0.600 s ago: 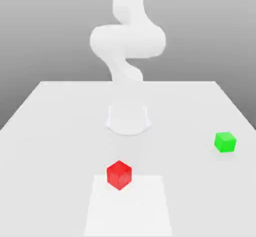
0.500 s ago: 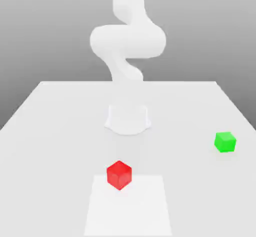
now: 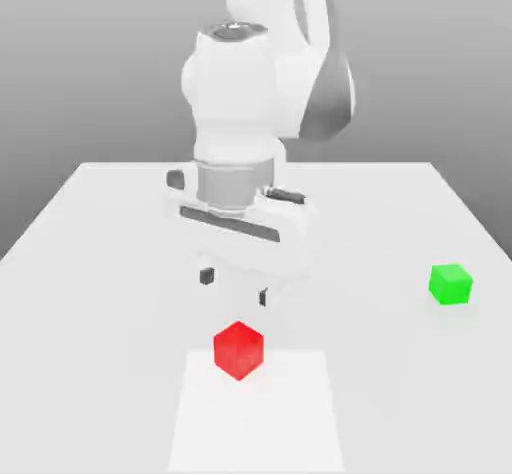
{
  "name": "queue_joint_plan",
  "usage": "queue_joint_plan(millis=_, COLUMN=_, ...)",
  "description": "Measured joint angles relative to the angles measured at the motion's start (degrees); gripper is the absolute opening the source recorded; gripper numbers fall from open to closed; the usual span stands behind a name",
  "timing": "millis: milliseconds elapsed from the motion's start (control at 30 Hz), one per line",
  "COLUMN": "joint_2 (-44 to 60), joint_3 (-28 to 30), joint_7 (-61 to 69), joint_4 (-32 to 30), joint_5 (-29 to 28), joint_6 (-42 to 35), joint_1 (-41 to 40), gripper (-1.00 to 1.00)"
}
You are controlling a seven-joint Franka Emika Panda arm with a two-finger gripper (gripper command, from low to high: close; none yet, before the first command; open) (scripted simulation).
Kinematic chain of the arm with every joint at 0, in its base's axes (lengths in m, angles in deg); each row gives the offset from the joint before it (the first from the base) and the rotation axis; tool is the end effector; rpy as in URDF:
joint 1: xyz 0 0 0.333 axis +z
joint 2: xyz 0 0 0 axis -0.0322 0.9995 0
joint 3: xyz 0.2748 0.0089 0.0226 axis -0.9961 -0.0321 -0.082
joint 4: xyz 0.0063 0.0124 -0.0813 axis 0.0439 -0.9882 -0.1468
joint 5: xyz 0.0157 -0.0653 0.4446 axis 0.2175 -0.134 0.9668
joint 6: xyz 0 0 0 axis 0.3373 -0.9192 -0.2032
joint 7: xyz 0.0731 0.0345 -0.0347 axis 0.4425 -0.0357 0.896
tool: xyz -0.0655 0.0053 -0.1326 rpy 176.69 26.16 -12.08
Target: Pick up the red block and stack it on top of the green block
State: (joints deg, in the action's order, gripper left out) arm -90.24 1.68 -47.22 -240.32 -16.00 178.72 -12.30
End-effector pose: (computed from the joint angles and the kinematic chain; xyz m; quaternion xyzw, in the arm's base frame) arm 0.3624 -0.0271 0.0734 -0.7288 0.6845 -0.0120 0.0084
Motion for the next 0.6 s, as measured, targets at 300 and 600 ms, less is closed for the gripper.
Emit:
queue_joint_plan(millis=300, joint_2=14.3, joint_3=4.7, joint_7=-5.5, joint_4=0.7, joint_5=-5.8, joint_6=11.9, joint_1=3.0, gripper=-1.00)
queue_joint_plan(millis=600, joint_2=5.7, joint_3=3.3, joint_7=-2.8, joint_4=-0.5, joint_5=-2.1, joint_6=4.6, joint_1=2.6, gripper=-1.00)
